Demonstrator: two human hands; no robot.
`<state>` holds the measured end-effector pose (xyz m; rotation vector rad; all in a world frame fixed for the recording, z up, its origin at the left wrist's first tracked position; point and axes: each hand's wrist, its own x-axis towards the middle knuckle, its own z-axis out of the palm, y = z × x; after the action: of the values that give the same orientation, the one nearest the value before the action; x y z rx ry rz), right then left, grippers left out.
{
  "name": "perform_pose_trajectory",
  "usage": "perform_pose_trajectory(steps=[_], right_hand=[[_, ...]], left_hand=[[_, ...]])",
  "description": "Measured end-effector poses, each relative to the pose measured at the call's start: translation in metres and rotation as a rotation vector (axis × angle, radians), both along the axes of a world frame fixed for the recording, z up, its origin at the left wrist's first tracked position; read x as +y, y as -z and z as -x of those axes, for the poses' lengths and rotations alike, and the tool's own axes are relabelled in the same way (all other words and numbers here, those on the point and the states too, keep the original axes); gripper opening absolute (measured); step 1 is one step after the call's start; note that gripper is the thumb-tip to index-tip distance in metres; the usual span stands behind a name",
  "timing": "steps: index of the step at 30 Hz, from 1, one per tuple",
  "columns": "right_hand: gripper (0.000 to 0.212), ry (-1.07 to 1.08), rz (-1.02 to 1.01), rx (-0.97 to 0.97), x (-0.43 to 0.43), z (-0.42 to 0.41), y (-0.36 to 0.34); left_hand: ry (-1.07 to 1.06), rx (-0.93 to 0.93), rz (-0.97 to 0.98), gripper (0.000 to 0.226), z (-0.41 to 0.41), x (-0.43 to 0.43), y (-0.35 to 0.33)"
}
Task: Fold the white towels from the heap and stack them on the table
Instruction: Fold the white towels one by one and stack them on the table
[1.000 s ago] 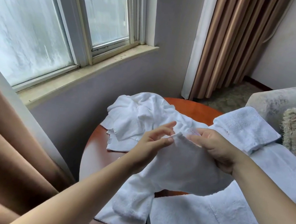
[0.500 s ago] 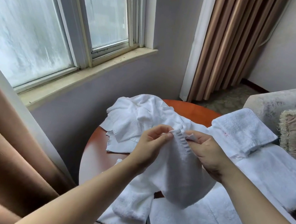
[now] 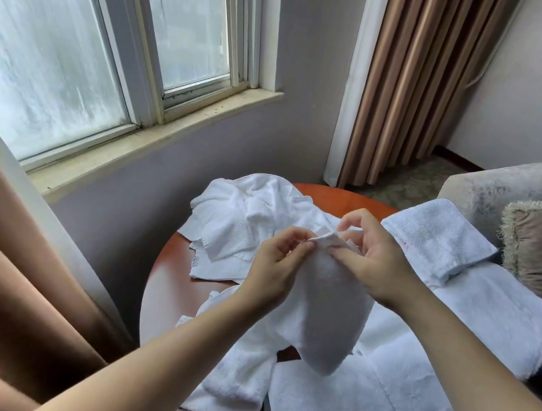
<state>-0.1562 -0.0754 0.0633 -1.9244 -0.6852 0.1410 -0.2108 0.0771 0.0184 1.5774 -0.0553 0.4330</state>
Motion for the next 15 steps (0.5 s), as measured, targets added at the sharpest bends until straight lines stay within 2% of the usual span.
perform_pose_trajectory(steps=[3,5,8,13,15], right_hand=[[0.015,0.027,-0.092,0.015,-0.003,-0.005,0.002],[0.013,0.022,-0.108,0.056,-0.005,-0.006,0.002],[0.017,0.017,-0.042,0.093,-0.006,-0.009,0.001],[0.031,0.013,0.021,0.084,-0.006,-0.011,-0.006],[0.035,-0.005,0.066,0.076,-0.007,-0.012,-0.008]], left_hand=[[0.003,0.023,-0.041,0.011,0.0,0.003,-0.001],[0.035,0.07,-0.001,0.012,0.001,0.005,-0.003],[0.074,0.118,0.011,0.011,0.002,0.008,-0.005],[0.09,0.159,0.014,0.023,0.004,0.006,-0.009],[0.08,0.144,-0.029,0.02,0.002,0.005,-0.01]])
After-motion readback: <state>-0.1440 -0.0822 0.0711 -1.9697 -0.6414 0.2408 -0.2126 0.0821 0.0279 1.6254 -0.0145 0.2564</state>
